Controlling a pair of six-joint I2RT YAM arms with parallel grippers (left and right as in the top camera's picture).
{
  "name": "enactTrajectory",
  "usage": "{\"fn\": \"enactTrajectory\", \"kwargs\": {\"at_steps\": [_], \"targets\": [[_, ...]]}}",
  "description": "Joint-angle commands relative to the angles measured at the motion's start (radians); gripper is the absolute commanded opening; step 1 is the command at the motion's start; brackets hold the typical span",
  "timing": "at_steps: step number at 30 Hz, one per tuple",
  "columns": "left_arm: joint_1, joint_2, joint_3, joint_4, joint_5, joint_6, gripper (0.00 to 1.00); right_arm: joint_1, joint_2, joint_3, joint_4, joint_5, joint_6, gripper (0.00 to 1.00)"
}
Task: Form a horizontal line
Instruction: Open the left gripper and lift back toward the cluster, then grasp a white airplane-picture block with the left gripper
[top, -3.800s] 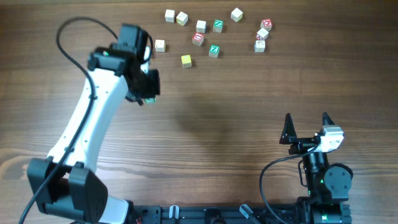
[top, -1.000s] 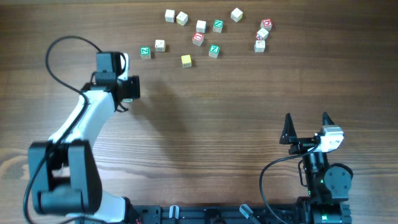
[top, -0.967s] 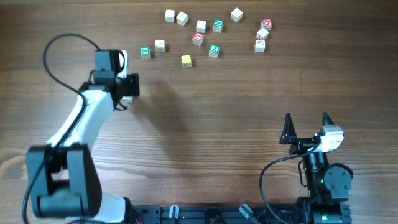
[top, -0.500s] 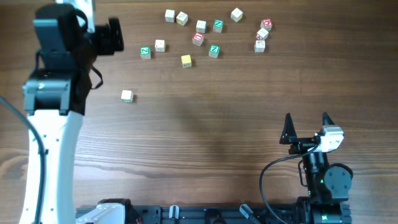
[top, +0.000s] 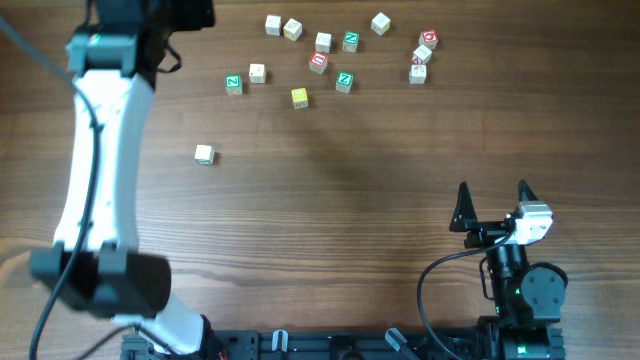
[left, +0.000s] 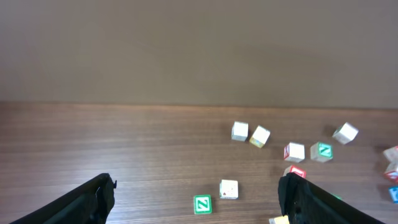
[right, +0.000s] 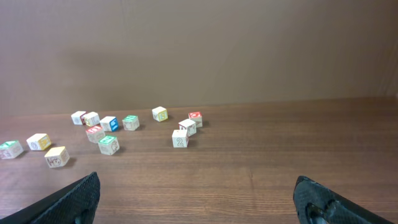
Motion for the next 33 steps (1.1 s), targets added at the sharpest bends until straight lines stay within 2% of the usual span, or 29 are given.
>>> {"fn": "enactTrajectory", "kwargs": {"at_steps": [1, 4, 12, 14, 28, 33], "targets": [[-0.040, 0.136, 0.105, 0.003, 0.021, -0.009, 0.86, 0.005, -0.004, -0.001, 0.002, -0.015, -0.018, 1.00], [-0.068, 0.260, 0.157, 0.007, 0.021, -0.006, 0.86, 0.005, -0.004, -0.001, 0.002, -0.015, -0.018, 1.00], [-0.081, 0.488, 0.158, -0.002, 0.021, -0.007, 0.81, 0.005, -0.004, -0.001, 0.002, -0.015, -0.018, 1.00], [-0.086, 0.528, 0.158, -0.007, 0.061, -0.007, 0.80, 0.005, -0.004, -0.001, 0.002, -0.015, -0.018, 0.99], [-0.111, 0.654, 0.156, 0.003, 0.106, -0.007, 0.73, 0.005, -0.004, -0.001, 0.002, -0.015, -0.018, 1.00], [-0.114, 0.654, 0.156, -0.002, 0.106, -0.007, 0.62, 0.005, -0.004, -0.001, 0.002, -0.015, -0.018, 1.00]]}}
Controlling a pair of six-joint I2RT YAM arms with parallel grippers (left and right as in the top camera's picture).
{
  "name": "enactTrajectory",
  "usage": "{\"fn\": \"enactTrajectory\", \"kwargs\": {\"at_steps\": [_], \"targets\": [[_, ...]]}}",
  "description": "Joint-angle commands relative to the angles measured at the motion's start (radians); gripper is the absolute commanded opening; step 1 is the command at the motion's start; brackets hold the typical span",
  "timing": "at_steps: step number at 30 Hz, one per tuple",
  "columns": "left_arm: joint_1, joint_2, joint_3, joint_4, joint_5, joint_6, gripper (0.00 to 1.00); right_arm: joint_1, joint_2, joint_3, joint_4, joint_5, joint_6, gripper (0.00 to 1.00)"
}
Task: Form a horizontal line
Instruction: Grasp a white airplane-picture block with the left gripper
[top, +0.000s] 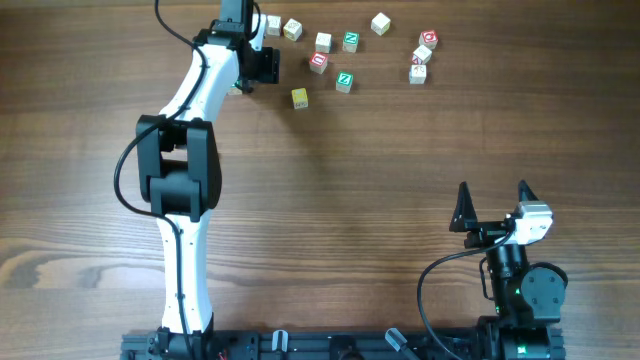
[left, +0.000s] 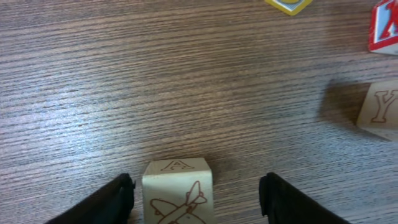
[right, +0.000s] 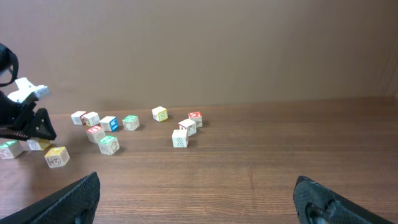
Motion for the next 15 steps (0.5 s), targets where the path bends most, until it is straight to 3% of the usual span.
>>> {"fn": "enactTrajectory", "kwargs": {"at_steps": [1, 6, 15], "targets": [[-0.006, 0.005, 0.016, -0.004, 0.019, -0.002, 0.59, 0.005, -0.004, -0.001, 0.002, -0.015, -0.018, 1.00], [-0.006, 0.005, 0.016, -0.019, 0.019, -0.002, 0.43, 0.005, -0.004, -0.001, 0.002, -0.015, -0.018, 1.00], [-0.006, -0.054, 0.016, -0.026, 0.018, -0.001, 0.37, 0.005, -0.004, -0.001, 0.002, -0.015, -0.018, 1.00]]}}
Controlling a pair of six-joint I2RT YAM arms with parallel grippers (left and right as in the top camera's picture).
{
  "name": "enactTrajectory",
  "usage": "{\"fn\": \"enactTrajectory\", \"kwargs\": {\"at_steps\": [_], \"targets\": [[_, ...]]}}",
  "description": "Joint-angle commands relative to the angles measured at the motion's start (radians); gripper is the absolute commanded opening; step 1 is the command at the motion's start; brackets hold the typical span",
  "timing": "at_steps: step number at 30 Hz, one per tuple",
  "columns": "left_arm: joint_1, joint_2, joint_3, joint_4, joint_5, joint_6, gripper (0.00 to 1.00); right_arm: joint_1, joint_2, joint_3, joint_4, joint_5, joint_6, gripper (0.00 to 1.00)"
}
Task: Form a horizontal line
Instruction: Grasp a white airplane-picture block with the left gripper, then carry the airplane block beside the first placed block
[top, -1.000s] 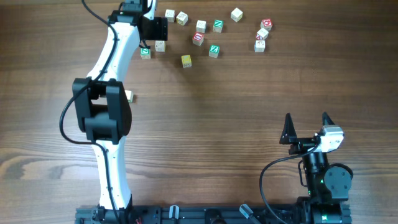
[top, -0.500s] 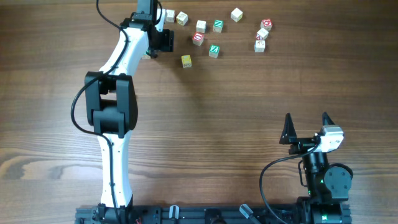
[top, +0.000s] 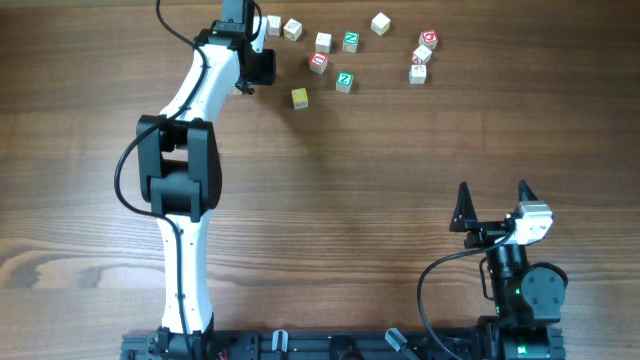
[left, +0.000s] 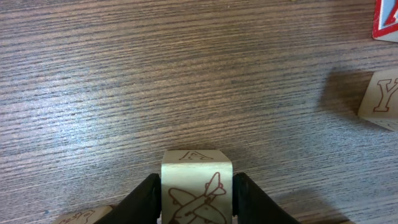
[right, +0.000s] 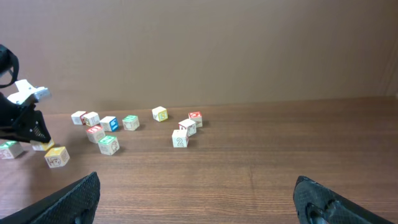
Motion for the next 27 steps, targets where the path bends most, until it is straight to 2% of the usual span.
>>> {"fn": "enactTrajectory", "kwargs": {"at_steps": [1, 5, 9, 15, 20, 23, 25, 27], "targets": [[-0.005, -0.087, 0.016, -0.001, 0.014, 0.002, 0.36, 0.005, -0.004, -0.001, 0.002, -0.015, -0.018, 1.00], [-0.005, -0.226, 0.016, -0.002, 0.015, 0.002, 0.32, 0.005, -0.004, -0.001, 0.002, -0.015, -0.018, 1.00], [-0.005, -0.278, 0.016, -0.030, 0.015, 0.002, 0.31, 0.005, -0.004, -0.001, 0.002, -0.015, -0.018, 1.00], [-0.004, -0.401, 0.016, -0.262, -0.145, 0.005, 0.29, 0.005, -0.004, -0.001, 0.002, -0.015, -0.018, 1.00], [0.000, -0.528, 0.016, -0.461, -0.149, 0.009, 0.31, 0.005, -0.004, -0.001, 0.002, -0.015, -0.018, 1.00], [0.026, -0.561, 0.016, -0.554, -0.181, 0.009, 0.27, 0.005, -0.004, -0.001, 0.002, -0.015, -0.018, 1.00], [0.070, -0.563, 0.015, -0.623, -0.180, 0.008, 0.20, 0.005, -0.004, -0.001, 0.002, -0.015, -0.018, 1.00], [0.122, -0.563, -0.009, -0.653, -0.180, 0.008, 0.18, 0.005, -0.004, -0.001, 0.002, -0.015, -0.018, 1.00]]}}
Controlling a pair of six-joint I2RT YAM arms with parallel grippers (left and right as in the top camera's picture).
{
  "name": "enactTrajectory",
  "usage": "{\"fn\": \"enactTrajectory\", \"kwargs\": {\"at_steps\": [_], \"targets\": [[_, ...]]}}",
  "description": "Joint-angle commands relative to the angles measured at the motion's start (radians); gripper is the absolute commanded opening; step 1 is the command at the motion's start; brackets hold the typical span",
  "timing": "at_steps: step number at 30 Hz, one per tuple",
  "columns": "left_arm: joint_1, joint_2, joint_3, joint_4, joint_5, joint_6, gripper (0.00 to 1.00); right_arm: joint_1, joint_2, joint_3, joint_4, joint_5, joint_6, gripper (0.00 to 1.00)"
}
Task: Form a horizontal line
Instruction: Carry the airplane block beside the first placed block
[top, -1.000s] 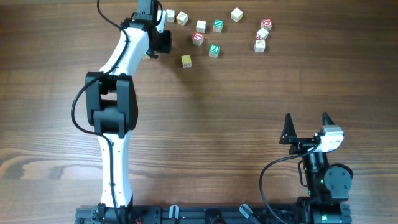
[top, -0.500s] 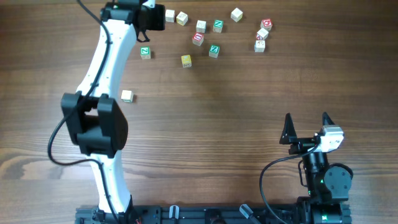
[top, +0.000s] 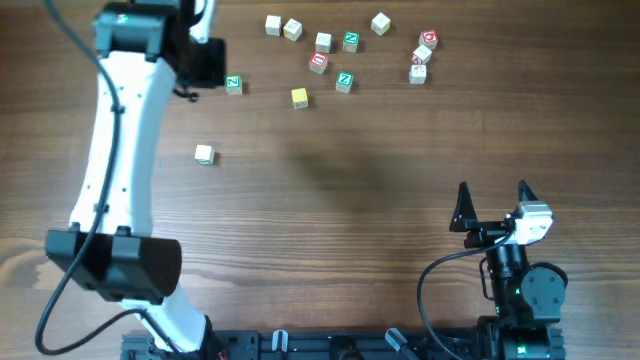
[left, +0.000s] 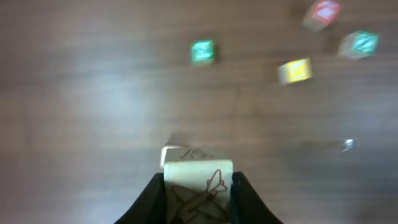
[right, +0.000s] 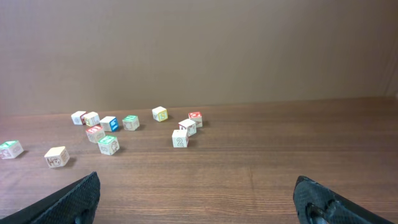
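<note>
My left gripper (left: 198, 190) is shut on a pale wooden block with a red airplane drawing (left: 198, 185) and holds it high above the table. In the overhead view the left gripper (top: 205, 62) hangs beside the green block (top: 233, 85). A lone pale block (top: 204, 153) lies on the table's left part; it peeks out just behind the held block as the lone pale block (left: 175, 152). Several more blocks lie scattered at the far edge, among them a yellow block (top: 299, 97). My right gripper (top: 492, 208) stands open with nothing between its fingers, seen also as the right gripper (right: 199, 199).
Scattered far blocks include a red one (top: 318, 62), a green one (top: 344, 80), and a small group at the far right (top: 421, 56). The left arm (top: 115, 150) spans the table's left side. The right arm's base (top: 520, 290) sits at the near right.
My left gripper, shut on the airplane block at table level then, now holds it lifted high, further left and nearer. The right arm has not moved.
First my left gripper hung open, high over the table's left side, with the airplane block lying beside the green block. Then it stood open around that block on the table, then shut on it. Now the block is held aloft.
</note>
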Motion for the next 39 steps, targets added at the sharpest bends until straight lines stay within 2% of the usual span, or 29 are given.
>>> {"fn": "enactTrajectory", "kwargs": {"at_steps": [1, 6, 13, 16, 20, 23, 30, 39], "targets": [[0.108, 0.008, -0.035, -0.038, -0.024, 0.004, 0.18, 0.005, -0.005, -0.001, 0.002, -0.015, -0.018, 1.00], [0.206, 0.008, -0.159, 0.009, 0.047, 0.005, 0.18, 0.005, -0.005, -0.001, 0.002, -0.015, -0.018, 1.00], [0.235, 0.008, -0.522, 0.303, 0.069, 0.083, 0.19, 0.005, -0.005, -0.001, 0.002, -0.015, -0.018, 0.99], [0.236, 0.008, -0.615, 0.424, 0.069, 0.084, 0.17, 0.005, -0.005, -0.001, 0.002, -0.015, -0.018, 1.00], [0.237, 0.008, -0.667, 0.505, 0.069, 0.122, 0.16, 0.005, -0.005, -0.001, 0.002, -0.015, -0.018, 1.00], [0.237, 0.009, -0.668, 0.505, 0.070, 0.159, 0.17, 0.005, -0.005, -0.001, 0.002, -0.015, -0.018, 1.00], [0.254, 0.016, -0.737, 0.547, 0.069, 0.162, 0.17, 0.005, -0.005, -0.001, 0.002, -0.015, -0.018, 1.00], [0.254, 0.016, -0.782, 0.597, 0.085, 0.162, 0.24, 0.005, -0.005, -0.001, 0.002, -0.015, -0.018, 1.00]]}}
